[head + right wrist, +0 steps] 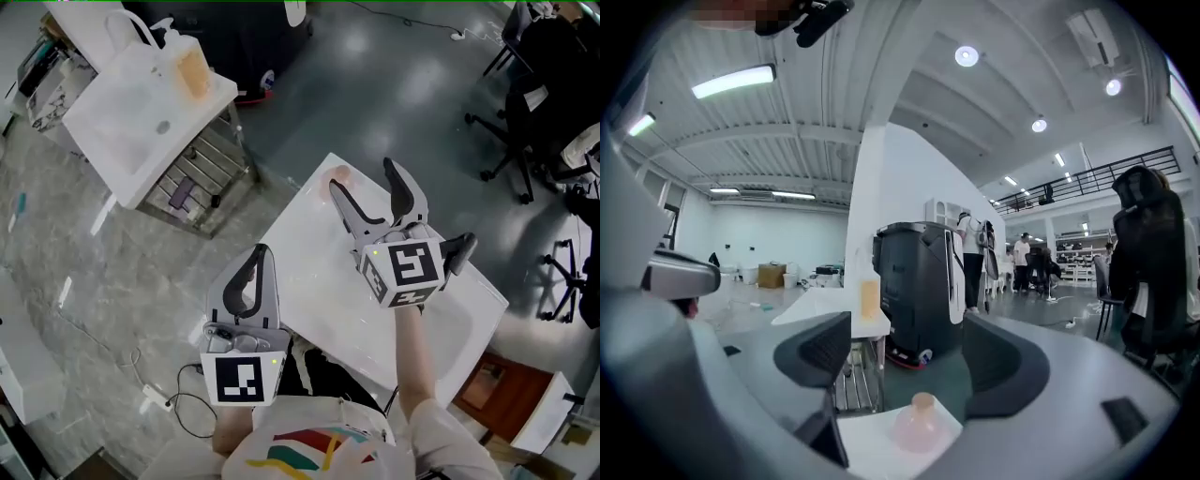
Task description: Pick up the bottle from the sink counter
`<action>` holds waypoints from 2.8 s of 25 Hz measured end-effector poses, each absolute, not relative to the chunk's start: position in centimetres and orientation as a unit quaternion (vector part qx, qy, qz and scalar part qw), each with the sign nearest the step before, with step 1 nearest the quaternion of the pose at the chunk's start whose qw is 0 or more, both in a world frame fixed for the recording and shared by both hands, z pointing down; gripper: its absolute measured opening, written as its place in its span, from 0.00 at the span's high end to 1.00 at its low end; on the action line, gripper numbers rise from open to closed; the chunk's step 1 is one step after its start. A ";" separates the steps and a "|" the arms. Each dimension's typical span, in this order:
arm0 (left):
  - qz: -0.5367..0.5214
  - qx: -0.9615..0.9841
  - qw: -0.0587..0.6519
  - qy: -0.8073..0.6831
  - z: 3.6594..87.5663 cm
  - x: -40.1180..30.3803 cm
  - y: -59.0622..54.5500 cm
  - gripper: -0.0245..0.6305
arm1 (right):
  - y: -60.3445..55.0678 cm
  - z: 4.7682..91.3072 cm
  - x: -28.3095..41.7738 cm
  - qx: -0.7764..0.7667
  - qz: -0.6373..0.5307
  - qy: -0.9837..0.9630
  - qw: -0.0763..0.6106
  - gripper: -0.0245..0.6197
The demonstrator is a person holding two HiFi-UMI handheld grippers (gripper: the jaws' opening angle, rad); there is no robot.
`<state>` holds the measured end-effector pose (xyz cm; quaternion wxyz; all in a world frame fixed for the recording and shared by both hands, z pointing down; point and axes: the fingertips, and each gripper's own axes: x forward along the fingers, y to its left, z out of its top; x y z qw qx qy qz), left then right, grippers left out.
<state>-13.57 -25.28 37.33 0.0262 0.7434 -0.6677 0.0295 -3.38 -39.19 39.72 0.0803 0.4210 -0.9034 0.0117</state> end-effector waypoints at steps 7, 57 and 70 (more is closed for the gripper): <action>0.050 0.739 0.058 -0.670 41.0 -14.2 -25.3 0.93 | -42.3 47.5 -4.7 0.413 0.045 -0.897 0.148 0.40; 0.088 0.726 0.119 -0.672 49.1 -15.5 -25.1 0.93 | -46.8 62.3 -5.6 0.430 0.125 -0.853 0.269 0.36; 0.075 0.737 0.091 -0.665 46.5 -15.4 -25.9 0.93 | -47.3 56.6 -4.8 0.456 0.106 -0.855 0.223 0.36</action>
